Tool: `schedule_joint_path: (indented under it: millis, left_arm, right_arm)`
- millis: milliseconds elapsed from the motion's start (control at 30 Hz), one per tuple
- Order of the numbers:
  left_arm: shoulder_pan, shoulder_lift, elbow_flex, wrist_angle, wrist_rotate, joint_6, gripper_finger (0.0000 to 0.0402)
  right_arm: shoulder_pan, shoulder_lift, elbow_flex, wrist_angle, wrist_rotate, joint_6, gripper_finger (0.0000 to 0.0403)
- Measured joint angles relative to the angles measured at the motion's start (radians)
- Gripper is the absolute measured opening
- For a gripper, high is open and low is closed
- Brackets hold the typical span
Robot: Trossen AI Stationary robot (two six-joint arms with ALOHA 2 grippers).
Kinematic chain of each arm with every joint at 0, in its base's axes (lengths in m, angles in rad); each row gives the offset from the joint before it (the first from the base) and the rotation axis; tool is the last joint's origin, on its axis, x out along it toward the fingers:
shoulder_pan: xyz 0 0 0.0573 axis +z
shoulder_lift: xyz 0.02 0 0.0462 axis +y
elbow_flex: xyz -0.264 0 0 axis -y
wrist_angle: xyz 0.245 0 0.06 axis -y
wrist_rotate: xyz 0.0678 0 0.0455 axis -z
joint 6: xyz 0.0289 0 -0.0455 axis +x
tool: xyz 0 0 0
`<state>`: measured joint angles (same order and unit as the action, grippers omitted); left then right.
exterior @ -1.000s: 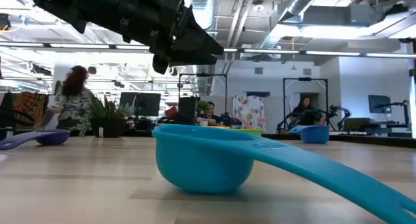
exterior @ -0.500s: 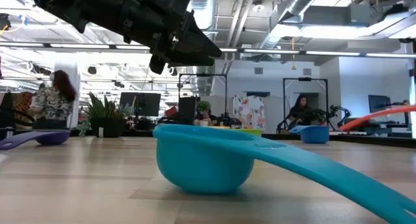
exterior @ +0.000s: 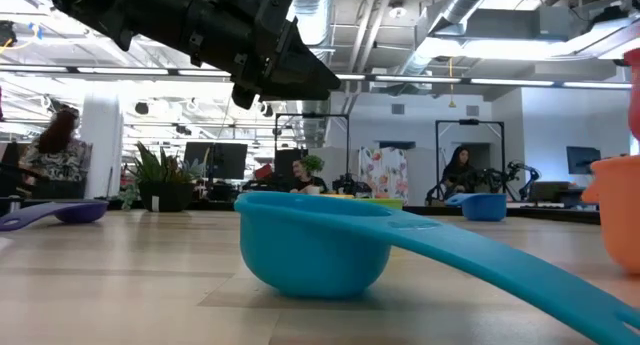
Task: Nest measuring cups in basket
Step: Stack the red measuring cup on top of the orange measuring cup
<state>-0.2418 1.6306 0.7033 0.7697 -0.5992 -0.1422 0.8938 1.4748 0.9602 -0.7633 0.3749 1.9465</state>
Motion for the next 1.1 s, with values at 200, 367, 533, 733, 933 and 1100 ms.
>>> schedule_joint_path:
  millis: [200, 367, 533, 733, 933, 1100]
  left_arm:
    - [0.000, 0.000, 0.000, -0.001, 0.029, 0.015, 0.0144]
    - [-0.010, 0.000, 0.000, -0.001, 0.038, 0.010, 0.0144]
    - [-0.016, 0.000, 0.000, -0.003, 0.036, 0.009, 0.0144]
    - [-0.036, 0.000, -0.001, -0.041, 0.036, 0.008, 0.0144]
    - [-0.042, -0.001, -0.001, -0.101, 0.026, 0.007, 0.0144]
    - [-0.043, -0.001, -0.001, -0.165, -0.068, 0.005, 0.0144]
  right_arm:
    - [-0.093, -0.038, 0.107, -0.211, -0.060, -0.280, 0.0019]
    - [-0.188, -0.064, 0.199, -0.252, -0.061, -0.669, 0.0014]
    - [-0.247, -0.064, 0.233, -0.225, -0.065, -1.219, 0.0022]
    - [-0.269, -0.064, 0.233, -0.162, -0.059, -1.873, 0.0018]
    - [-0.271, -0.059, 0.233, -0.040, -0.060, -2.395, 0.0020]
    - [-0.281, 0.009, 0.235, 0.016, -0.057, -2.753, 0.0028]
